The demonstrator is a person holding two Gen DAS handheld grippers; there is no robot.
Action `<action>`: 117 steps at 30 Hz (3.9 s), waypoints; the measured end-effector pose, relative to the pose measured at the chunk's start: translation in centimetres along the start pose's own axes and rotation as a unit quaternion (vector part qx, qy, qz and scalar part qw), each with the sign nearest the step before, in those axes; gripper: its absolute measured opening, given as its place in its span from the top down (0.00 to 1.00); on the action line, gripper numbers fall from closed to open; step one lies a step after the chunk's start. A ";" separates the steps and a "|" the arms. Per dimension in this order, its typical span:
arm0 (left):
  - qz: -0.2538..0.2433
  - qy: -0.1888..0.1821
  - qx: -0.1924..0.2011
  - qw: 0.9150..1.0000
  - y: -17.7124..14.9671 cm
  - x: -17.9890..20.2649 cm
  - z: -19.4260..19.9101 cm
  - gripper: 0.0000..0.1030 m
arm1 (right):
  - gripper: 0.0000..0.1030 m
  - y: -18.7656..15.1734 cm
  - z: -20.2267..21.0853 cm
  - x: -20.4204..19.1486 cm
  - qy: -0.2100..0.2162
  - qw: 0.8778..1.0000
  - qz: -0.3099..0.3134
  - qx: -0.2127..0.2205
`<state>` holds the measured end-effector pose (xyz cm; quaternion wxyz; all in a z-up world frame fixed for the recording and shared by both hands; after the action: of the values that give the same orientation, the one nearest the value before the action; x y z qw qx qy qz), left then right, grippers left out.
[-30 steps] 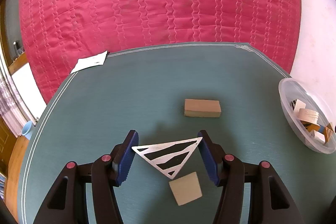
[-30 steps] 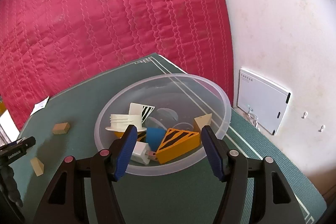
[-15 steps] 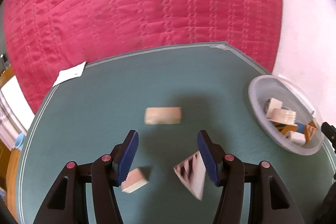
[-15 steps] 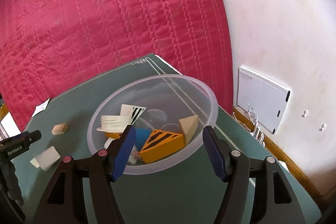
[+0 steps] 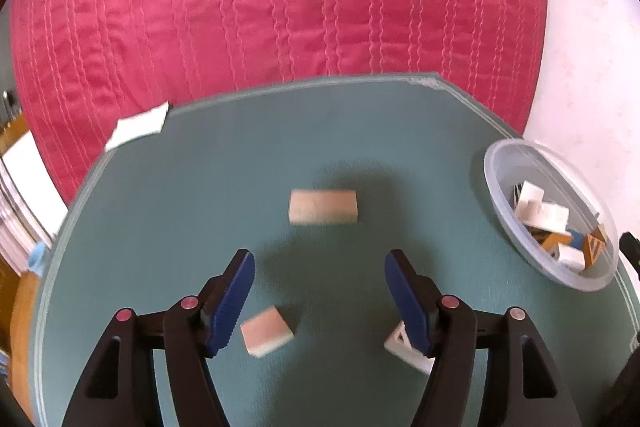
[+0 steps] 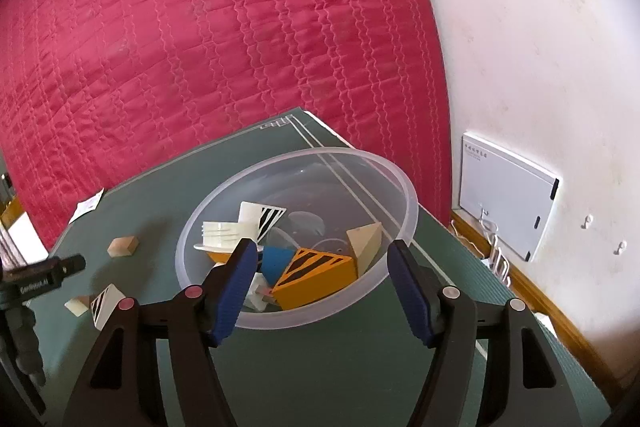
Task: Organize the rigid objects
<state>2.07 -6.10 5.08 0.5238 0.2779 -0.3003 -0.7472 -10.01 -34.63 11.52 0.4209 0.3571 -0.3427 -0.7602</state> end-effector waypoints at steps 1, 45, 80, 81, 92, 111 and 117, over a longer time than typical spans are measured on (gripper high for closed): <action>0.001 -0.008 -0.005 1.000 -0.4 0.1 -0.1 0.31 | 0.33 0.0 0.0 0.0 -0.001 1.000 0.000 0.000; -0.098 -0.150 0.019 0.984 4.7 13.2 -1.0 0.70 | 0.33 -0.6 -0.2 0.1 0.005 1.000 -0.013 -0.005; -0.096 -0.116 0.046 0.987 4.1 13.0 -0.4 0.23 | 0.33 -0.4 -0.1 0.3 0.002 1.000 -0.013 -0.004; -0.093 -0.113 0.045 0.988 4.0 12.6 -0.4 0.23 | 0.33 -0.4 -0.1 0.2 0.002 1.000 -0.012 -0.005; -0.037 -0.061 0.026 0.997 1.4 6.4 -0.1 0.21 | 0.33 -0.6 0.4 -0.8 -0.002 1.000 0.014 0.002; 0.061 0.020 -0.038 0.997 -4.5 -2.9 -1.5 0.21 | 0.33 -2.2 1.1 -3.6 0.018 0.998 0.056 -0.010; 0.076 0.021 -0.059 0.995 -5.2 -3.5 -2.8 0.21 | 0.33 -3.0 1.4 -4.9 0.035 0.997 0.070 -0.018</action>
<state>1.94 -1.82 -0.23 0.6008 0.2384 -0.2644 -0.7157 -10.45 -28.79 10.94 0.4913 0.3507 -0.3381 -0.7221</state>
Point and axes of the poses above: each gripper's, at about its wrist camera, not at the fingertips, and z roughly against the way its jaws point, x to its right, y to its top, the point moved 1 cm from there along -z, roughly the way its jaws point, and after that the axes turned 5 degrees about -z, right-handed, at the moved point
